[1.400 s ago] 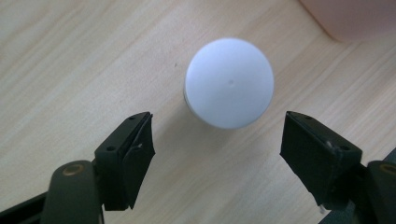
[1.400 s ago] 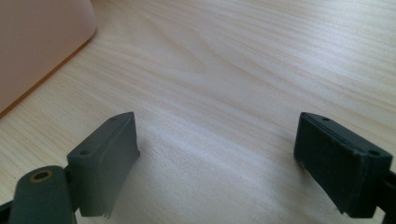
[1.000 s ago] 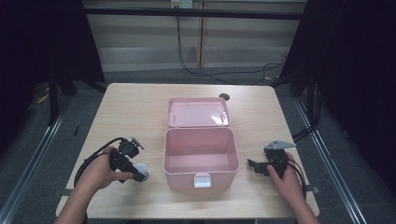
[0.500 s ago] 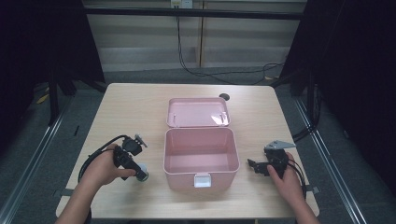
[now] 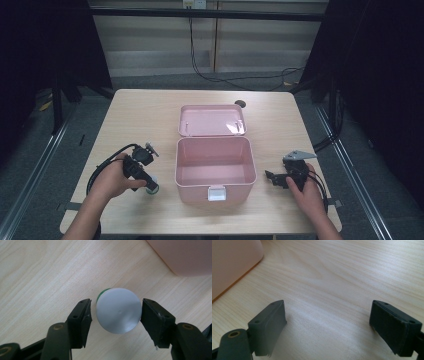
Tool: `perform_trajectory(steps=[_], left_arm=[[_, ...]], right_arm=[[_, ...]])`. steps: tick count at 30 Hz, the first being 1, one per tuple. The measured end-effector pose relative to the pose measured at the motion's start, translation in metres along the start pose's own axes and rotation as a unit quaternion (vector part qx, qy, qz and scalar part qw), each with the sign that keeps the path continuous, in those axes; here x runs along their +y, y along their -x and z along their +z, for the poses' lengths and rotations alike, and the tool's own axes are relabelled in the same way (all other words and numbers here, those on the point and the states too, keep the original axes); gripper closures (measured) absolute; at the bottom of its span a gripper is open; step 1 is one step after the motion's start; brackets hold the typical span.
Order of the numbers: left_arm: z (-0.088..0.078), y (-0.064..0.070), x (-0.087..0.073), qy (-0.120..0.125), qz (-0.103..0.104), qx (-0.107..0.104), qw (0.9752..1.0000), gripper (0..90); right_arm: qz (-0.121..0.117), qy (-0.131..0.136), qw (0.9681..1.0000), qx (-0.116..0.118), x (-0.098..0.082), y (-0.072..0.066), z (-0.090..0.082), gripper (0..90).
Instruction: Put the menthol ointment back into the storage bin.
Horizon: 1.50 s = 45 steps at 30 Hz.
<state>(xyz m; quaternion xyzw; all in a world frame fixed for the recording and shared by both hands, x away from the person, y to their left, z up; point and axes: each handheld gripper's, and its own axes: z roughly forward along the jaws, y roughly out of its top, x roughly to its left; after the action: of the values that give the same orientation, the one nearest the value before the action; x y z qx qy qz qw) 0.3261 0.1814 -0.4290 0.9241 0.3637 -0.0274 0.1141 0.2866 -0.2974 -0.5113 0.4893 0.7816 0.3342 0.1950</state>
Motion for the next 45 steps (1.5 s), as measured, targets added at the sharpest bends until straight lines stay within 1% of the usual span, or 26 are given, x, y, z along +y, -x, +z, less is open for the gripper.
perform_trajectory(steps=[1,4,6,7,12,15,18,21,23,25,28,32,35,40,45], left_arm=[[0.000,0.000,0.000,0.000,0.002,0.004,1.0000,43.1],[-0.001,0.000,0.002,-0.001,0.000,0.002,1.0000,46.3],[-0.001,0.000,0.002,-0.001,0.004,0.002,1.0000,49.3],[-0.001,0.001,0.003,0.002,0.004,0.004,1.0000,49.4],[-0.001,0.001,0.004,-0.004,0.001,0.006,1.0000,49.8],[-0.002,0.000,0.003,-0.009,-0.001,0.011,0.9999,49.9],[-0.005,-0.001,0.003,-0.009,-0.009,0.005,0.9999,50.0],[-0.011,-0.001,0.003,-0.009,-0.009,0.006,0.9999,50.0],[-0.015,0.000,0.004,-0.012,-0.006,0.010,0.9999,50.0],[-0.021,0.000,0.005,-0.015,-0.010,0.005,0.9998,50.1],[-0.031,0.000,0.007,-0.016,-0.008,0.004,0.9998,50.1],[-0.044,0.001,0.011,-0.015,-0.021,0.003,0.9997,50.1],[-0.054,0.002,0.014,-0.013,-0.023,0.002,0.9996,50.1],[-0.069,0.004,0.021,-0.013,-0.022,0.004,0.9997,50.1],[-0.082,0.007,0.027,-0.016,-0.028,0.006,0.9994,50.2]], right_arm=[[-0.001,0.000,1.0000,0.000,0.000,0.000,0.000,13.2],[0.000,0.000,1.0000,0.000,0.000,0.000,0.000,13.2],[0.000,0.000,1.0000,0.000,0.000,0.000,0.000,13.2],[0.000,0.000,1.0000,0.000,0.000,0.000,0.000,13.2],[0.000,0.000,1.0000,0.000,0.000,0.000,0.000,13.2],[0.000,0.000,1.0000,0.000,0.000,0.000,0.000,13.3],[0.000,0.000,1.0000,0.000,0.000,0.000,0.000,13.2],[0.000,0.000,1.0000,0.000,0.000,0.000,0.000,13.2],[0.000,0.000,1.0000,0.000,0.000,0.000,0.000,13.3],[0.000,0.000,1.0000,0.000,0.000,0.000,0.000,13.2],[0.000,0.000,1.0000,0.000,0.000,0.000,0.000,13.2],[0.000,0.000,1.0000,0.000,0.000,0.000,0.000,13.2],[0.000,0.000,1.0000,0.000,0.000,0.000,0.000,13.2],[0.000,0.000,1.0000,0.000,0.000,0.000,0.000,13.2],[0.000,0.000,1.0000,0.000,0.000,0.000,0.000,13.2]])
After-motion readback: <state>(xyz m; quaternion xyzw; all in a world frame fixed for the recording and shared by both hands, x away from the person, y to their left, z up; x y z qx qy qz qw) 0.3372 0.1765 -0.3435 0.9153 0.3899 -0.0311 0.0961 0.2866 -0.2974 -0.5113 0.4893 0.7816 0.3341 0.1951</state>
